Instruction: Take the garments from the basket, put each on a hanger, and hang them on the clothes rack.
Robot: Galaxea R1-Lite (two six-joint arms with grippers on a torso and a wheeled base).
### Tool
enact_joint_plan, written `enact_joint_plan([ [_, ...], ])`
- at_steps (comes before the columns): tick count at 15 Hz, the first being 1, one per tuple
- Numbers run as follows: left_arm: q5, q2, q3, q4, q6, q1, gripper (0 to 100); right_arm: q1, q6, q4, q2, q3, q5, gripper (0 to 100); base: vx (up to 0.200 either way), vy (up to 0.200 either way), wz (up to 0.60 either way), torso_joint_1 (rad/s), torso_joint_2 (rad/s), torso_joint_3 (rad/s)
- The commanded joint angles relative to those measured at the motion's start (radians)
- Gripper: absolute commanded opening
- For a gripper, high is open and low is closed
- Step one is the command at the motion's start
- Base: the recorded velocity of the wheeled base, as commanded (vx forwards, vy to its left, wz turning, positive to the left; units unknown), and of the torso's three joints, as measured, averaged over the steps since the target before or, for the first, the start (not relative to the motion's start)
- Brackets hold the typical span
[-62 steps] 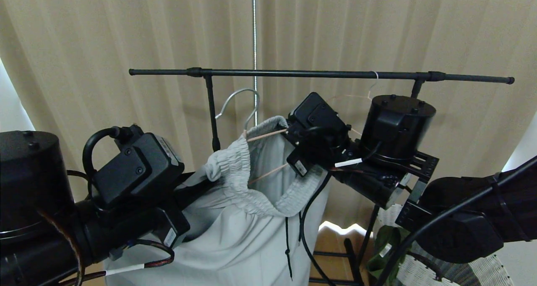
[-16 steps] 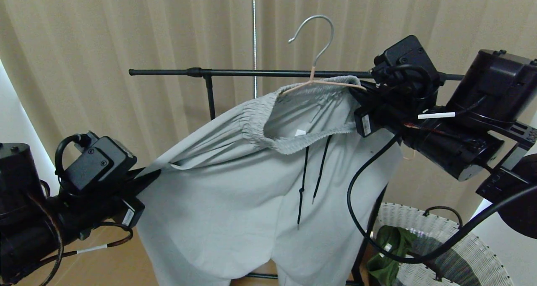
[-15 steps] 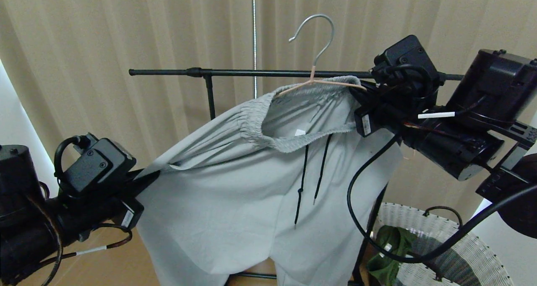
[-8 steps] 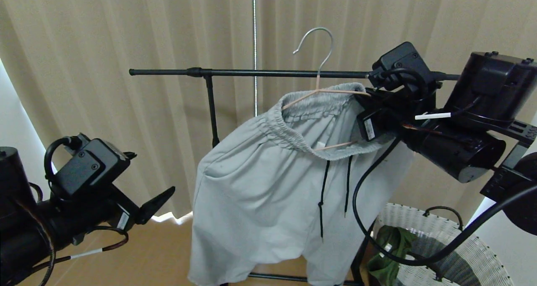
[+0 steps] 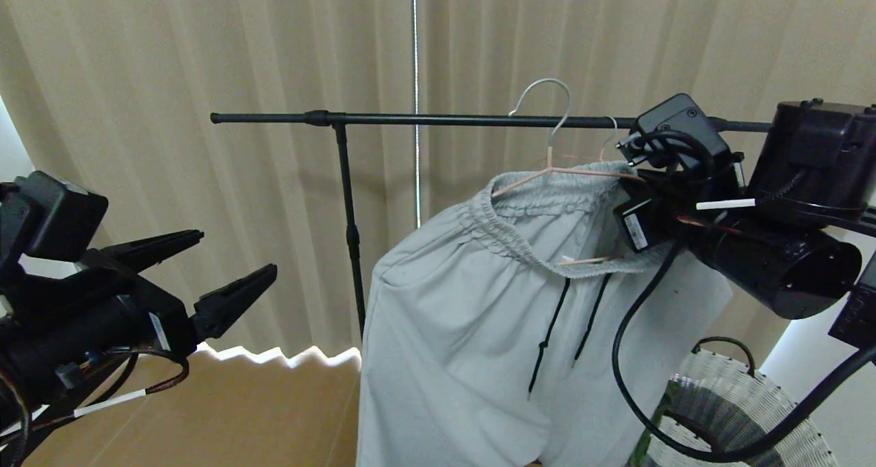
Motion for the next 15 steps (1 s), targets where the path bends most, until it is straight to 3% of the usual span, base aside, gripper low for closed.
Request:
enact_joint_plan([
  [1, 0.0, -0.007, 0.02, 0.0, -0.005, 0.018, 100, -0.023, 0.0, -0.001, -0.036, 0.051, -0.009, 0, 0.0, 0.0, 0.0, 0.0, 0.0, 0.0],
  [4, 0.0, -0.015, 0.095, -0.003, 0.003, 0.031, 100, -0.045, 0.0, -0.001, -0.049, 0.099, -0.01, 0, 0.0, 0.0, 0.0, 0.0, 0.0, 0.0],
  [6, -0.001, -0.018, 0.15, -0.068, 0.001, 0.034, 100, -0.046, 0.0, -0.001, -0.058, 0.12, -0.01, 0, 0.0, 0.0, 0.0, 0.0, 0.0, 0.0],
  [8, -0.001, -0.019, 0.158, -0.158, 0.004, 0.034, 100, -0.049, 0.0, 0.006, -0.079, 0.123, -0.014, 0, 0.0, 0.0, 0.0, 0.0, 0.0, 0.0],
  [12, -0.003, -0.015, 0.157, -0.17, 0.004, 0.034, 100, -0.075, -0.002, 0.125, -0.112, 0.128, -0.037, 0, 0.0, 0.0, 0.0, 0.0, 0.0, 0.0],
  [15, -0.004, 0.002, 0.152, -0.18, 0.004, 0.036, 100, -0.089, 0.0, 0.134, -0.107, 0.131, -0.064, 0, 0.0, 0.0, 0.0, 0.0, 0.0, 0.0],
])
